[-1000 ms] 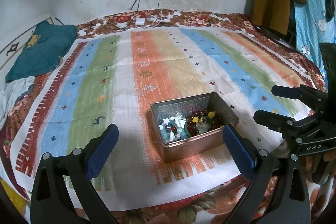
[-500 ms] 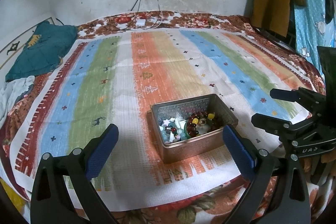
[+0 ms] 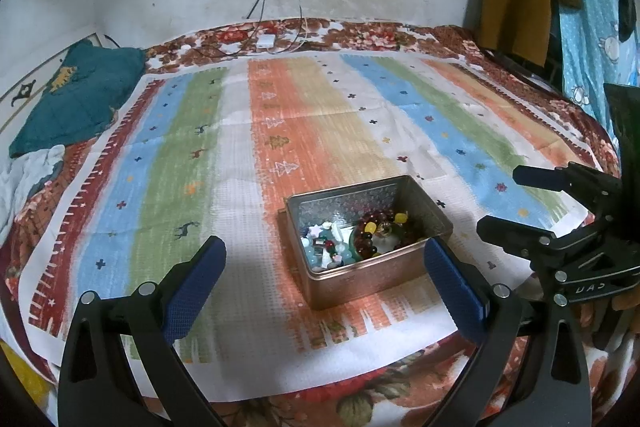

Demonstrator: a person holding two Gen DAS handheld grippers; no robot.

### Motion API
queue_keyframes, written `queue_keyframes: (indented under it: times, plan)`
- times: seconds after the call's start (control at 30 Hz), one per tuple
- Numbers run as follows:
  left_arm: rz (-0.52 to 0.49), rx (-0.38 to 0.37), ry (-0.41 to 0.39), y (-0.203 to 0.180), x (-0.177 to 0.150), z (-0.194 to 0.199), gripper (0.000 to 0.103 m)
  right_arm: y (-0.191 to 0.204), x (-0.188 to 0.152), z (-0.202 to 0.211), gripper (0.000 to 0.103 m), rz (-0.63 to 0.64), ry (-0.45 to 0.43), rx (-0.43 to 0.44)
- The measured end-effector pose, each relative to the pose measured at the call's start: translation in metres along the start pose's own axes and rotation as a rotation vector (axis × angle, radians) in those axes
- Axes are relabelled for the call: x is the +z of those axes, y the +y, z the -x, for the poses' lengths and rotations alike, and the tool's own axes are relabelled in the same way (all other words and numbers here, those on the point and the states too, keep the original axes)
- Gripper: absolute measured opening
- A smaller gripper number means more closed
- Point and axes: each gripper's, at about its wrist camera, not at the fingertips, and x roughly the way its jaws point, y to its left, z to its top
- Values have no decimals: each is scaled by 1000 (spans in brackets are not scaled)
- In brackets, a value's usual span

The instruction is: Organize jewelry

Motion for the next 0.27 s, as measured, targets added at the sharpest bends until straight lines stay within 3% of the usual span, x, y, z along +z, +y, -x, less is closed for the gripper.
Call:
queue_keyframes:
  times: [0.27]
  plan:
    - [1, 14, 6, -2, -1, 2, 97, 3, -3, -3, 97, 26, 9, -8]
